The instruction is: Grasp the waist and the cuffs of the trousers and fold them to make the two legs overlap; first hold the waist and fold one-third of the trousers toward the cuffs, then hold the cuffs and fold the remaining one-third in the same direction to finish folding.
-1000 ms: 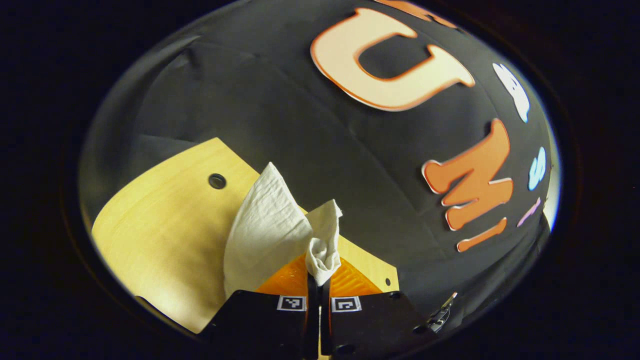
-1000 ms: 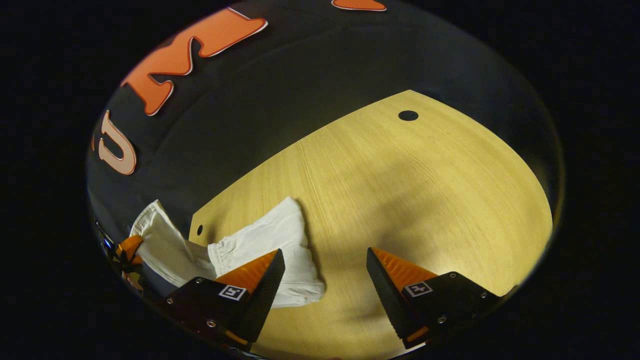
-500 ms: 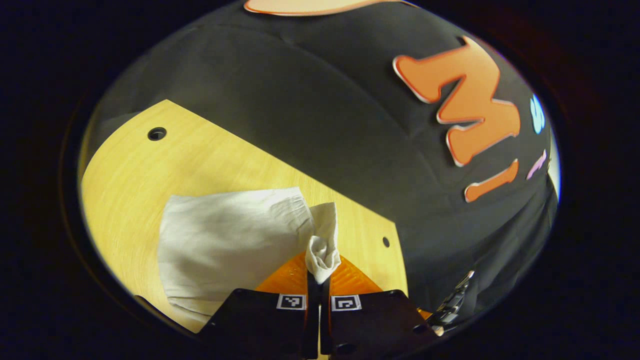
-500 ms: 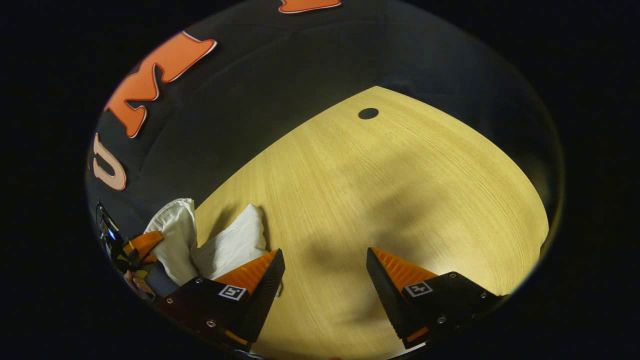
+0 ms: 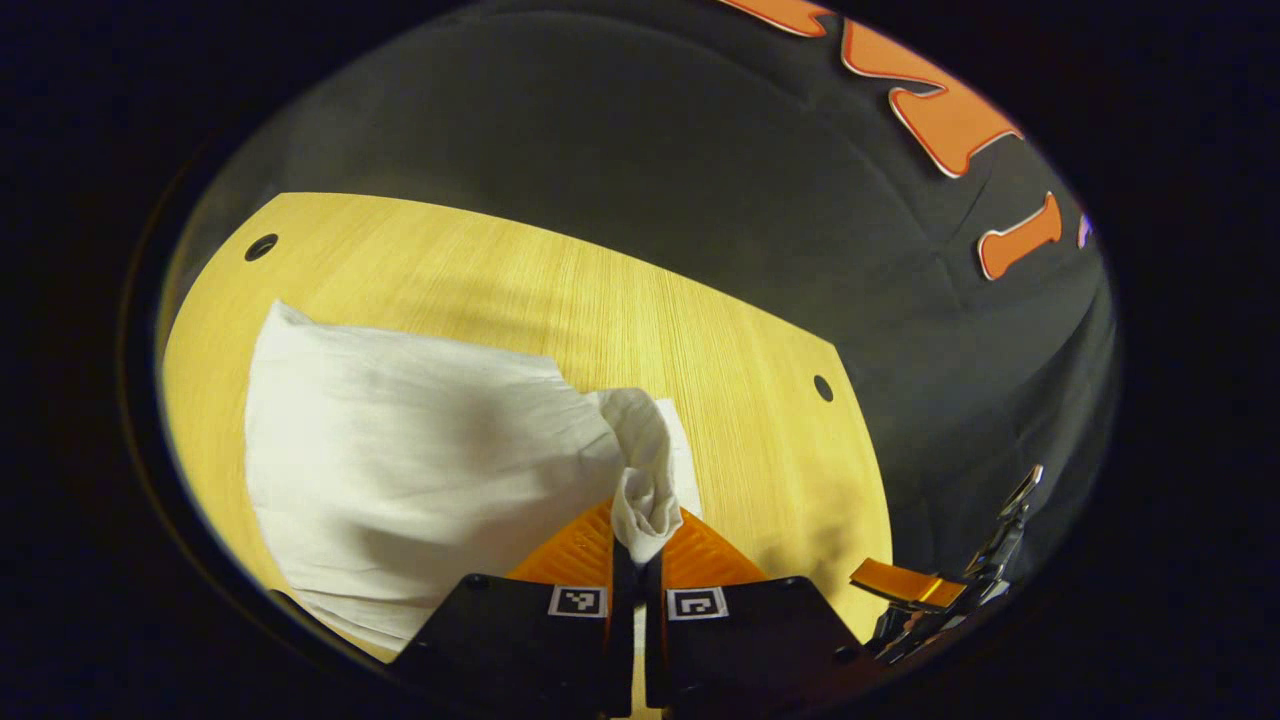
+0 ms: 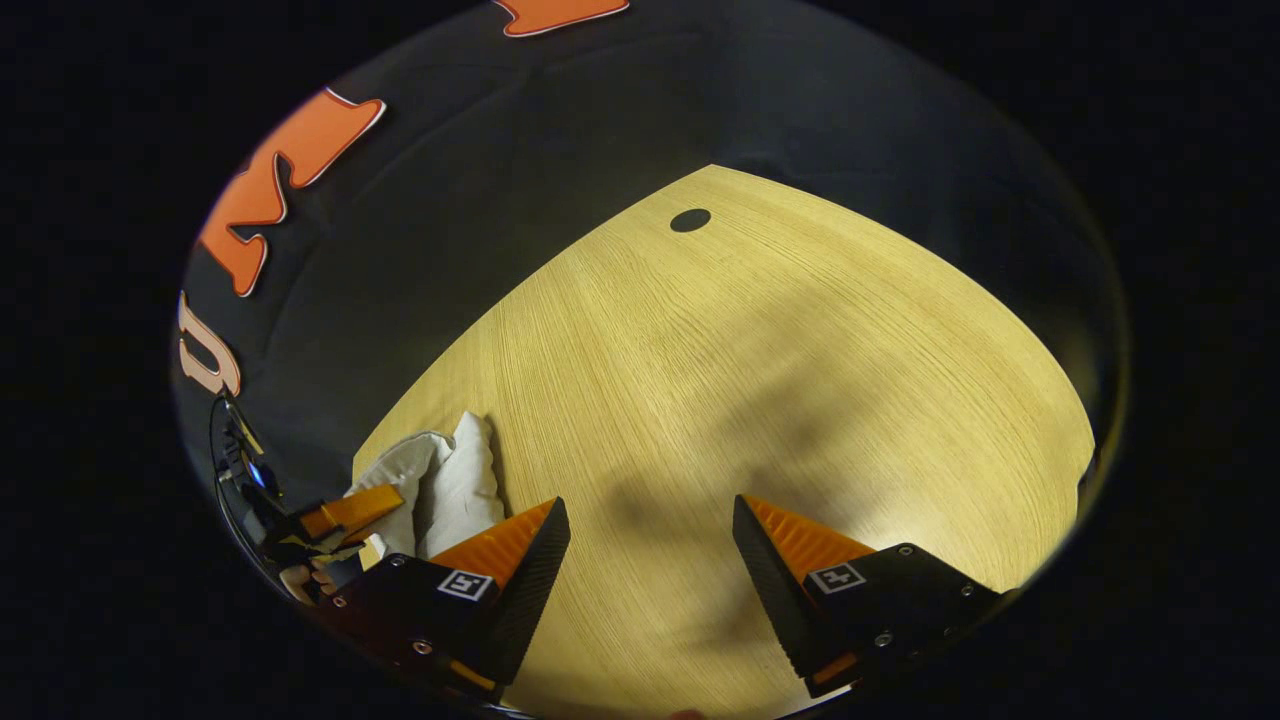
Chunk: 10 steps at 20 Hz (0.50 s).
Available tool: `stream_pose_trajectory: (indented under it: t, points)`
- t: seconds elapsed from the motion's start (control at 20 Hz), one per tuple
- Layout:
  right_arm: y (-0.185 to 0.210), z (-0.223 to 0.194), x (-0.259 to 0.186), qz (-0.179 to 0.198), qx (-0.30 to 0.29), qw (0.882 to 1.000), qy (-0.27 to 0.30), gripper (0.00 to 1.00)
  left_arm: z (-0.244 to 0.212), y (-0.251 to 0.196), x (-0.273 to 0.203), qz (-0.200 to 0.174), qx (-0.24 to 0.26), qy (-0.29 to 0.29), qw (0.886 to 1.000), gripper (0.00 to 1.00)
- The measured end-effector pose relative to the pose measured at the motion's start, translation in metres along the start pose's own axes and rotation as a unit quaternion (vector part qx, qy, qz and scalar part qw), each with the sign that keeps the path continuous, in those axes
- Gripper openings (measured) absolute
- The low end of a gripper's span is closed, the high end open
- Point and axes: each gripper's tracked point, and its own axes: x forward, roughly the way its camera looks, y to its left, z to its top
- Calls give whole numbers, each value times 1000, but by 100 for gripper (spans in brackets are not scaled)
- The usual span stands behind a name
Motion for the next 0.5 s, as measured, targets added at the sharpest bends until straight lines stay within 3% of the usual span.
stream_pose_trajectory:
  t: [0.05, 0.1, 0.25, 0.35, 0.4, 0.5]
  points:
    - [0, 0, -1, 1, -1, 1000, -1, 98, -4, -3, 4, -11, 1, 7, 1000, 8]
    - [2, 1, -2, 1, -1, 1000, -1, 98, -9, -9, 5, -22, 2, 14, 1000, 14]
    - [7, 1, -4, 3, -5, 1000, -4, 99, -20, -22, 4, -51, 19, 30, 998, 55]
    - [14, 2, -10, 3, -18, 1000, -9, 98, -22, -22, -7, -47, 41, 19, 998, 100]
    - [18, 5, -14, 3, -26, 1000, -14, 99, -18, -16, -17, -41, 57, 2, 998, 95]
    - [31, 12, -21, 7, -47, 998, -29, 99, -2, -6, -34, -23, 84, -38, 996, 100]
